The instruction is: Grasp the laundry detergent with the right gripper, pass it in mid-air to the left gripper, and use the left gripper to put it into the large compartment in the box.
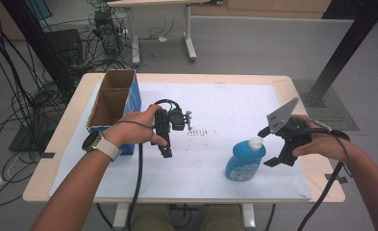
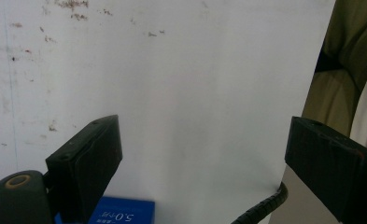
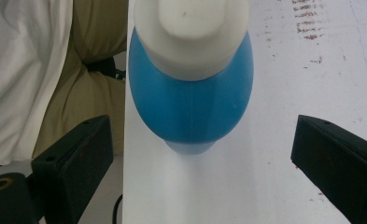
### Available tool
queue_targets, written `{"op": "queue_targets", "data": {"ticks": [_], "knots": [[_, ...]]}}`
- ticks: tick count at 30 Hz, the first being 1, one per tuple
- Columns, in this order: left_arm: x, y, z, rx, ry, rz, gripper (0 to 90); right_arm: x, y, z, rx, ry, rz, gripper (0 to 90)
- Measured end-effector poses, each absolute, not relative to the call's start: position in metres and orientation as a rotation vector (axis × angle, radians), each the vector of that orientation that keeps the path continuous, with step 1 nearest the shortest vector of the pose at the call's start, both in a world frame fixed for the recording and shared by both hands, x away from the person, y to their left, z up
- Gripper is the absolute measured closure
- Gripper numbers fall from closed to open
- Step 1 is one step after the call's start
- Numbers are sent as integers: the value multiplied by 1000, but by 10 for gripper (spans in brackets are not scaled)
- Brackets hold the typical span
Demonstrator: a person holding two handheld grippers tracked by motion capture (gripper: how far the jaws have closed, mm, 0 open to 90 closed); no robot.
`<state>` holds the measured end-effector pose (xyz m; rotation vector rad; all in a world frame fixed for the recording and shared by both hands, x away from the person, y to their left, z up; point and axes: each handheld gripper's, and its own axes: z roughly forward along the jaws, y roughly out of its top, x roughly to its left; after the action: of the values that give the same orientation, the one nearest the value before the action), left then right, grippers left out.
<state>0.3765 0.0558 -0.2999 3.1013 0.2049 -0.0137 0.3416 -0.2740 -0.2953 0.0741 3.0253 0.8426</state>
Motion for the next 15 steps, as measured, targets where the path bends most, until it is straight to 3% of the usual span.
{"op": "queue_targets", "data": {"ticks": [15], "knots": [[376, 56, -301, 3100, 212, -13, 114, 341, -271, -307, 50, 3018, 901, 65]]}}
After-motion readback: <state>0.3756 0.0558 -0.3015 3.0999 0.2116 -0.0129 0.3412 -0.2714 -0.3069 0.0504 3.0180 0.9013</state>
